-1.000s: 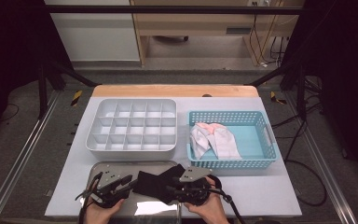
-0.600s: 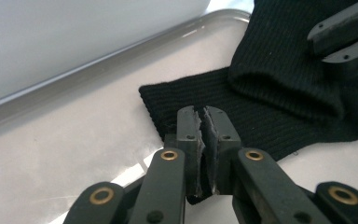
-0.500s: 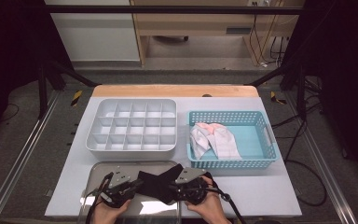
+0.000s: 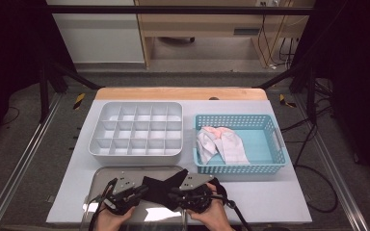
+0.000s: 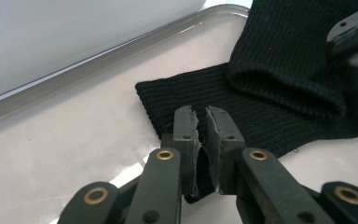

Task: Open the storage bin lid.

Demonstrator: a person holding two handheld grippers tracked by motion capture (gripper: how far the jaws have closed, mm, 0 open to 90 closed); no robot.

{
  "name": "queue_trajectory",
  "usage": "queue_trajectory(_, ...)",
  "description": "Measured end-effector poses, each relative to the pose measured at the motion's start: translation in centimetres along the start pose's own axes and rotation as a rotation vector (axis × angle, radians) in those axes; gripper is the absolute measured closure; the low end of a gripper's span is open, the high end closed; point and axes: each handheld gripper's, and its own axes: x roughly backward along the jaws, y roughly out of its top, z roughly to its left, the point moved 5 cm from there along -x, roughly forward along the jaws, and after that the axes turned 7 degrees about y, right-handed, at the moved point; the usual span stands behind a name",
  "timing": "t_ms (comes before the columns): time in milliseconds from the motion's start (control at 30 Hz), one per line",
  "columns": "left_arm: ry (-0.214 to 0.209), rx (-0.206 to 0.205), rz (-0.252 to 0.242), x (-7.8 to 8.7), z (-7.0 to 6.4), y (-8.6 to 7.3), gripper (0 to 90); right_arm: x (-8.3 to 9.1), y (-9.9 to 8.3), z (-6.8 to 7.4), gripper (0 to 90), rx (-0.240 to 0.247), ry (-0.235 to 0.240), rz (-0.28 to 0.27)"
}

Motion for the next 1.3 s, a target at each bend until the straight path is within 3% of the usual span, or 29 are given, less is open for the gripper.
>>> queue_trajectory(133, -0.002, -0.002, 0.000, 0.0, 0.0, 0.0, 80.4, -1.1, -0.4, 0.5, 68.4, 0.044, -0.004, 0.037)
queue_trajectory(267, -0.003, 0.001, 0.001, -0.1, 0.0, 0.0, 80.2, -1.6, -0.7, 0.5, 72.3, 0.069, -0.017, 0.069)
queue_trajectory(400, -0.004, -0.004, 0.000, -0.1, 0.0, 0.0, 79.3, -1.7, -0.7, 0.5, 86.5, 0.054, 0.000, 0.074)
queue_trajectory(533, -0.009, -0.003, 0.001, -0.1, 0.0, 0.0, 79.1, -1.5, -0.5, 0.2, 89.0, 0.019, 0.015, 0.080)
queue_trajectory(700, -0.012, -0.009, -0.008, 0.0, -0.1, 0.2, 74.9, 0.4, 0.8, 0.0, 89.2, -0.032, 0.056, 0.000)
queue_trajectory(867, -0.025, -0.040, -0.060, 0.5, -0.5, 0.7, 60.7, 2.4, 2.7, 0.3, 89.1, -0.062, 0.098, -0.070)
queue_trajectory(1067, -0.033, -0.112, -0.107, 0.6, -1.8, 1.7, 42.4, 2.8, 4.0, -0.1, 89.1, -0.076, 0.107, -0.084)
queue_trajectory(1300, -0.049, -0.176, -0.146, 0.0, -2.8, 3.5, 38.5, 2.8, 4.2, -0.1, 89.0, -0.088, 0.105, -0.097)
